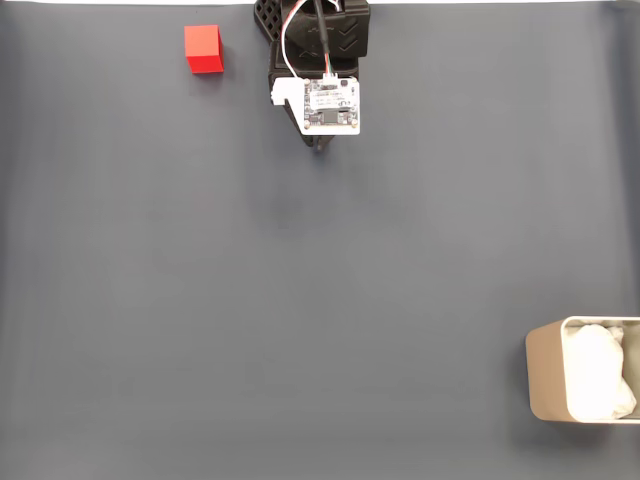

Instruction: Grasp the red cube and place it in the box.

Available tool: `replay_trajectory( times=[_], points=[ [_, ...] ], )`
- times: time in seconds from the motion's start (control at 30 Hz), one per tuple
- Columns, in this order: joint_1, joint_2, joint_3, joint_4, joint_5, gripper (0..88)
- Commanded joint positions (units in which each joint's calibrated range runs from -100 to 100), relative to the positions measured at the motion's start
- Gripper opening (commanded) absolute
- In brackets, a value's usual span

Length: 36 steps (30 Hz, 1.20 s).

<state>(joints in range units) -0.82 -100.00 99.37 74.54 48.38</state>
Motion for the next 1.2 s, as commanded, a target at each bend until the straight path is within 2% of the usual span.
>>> replay_trajectory(
  times=[0.0,0.4,0.63,0.77,0.87,1.17],
  points=[
    [-0.18,0.09,0.45,1.2,0.2,0.1],
    [-0.39,0.09,0.45,0.79,0.93,0.0],
    [0.67,1.21,-0.92,-17.0,-1.47,0.0],
    [1.1,6.5,-9.95,-24.38,-1.03,0.0],
    [1.1,13.34,-21.45,-26.02,-1.03,0.0],
    [1.24,29.2,-50.46,-20.28,1.17,0.0]
  ],
)
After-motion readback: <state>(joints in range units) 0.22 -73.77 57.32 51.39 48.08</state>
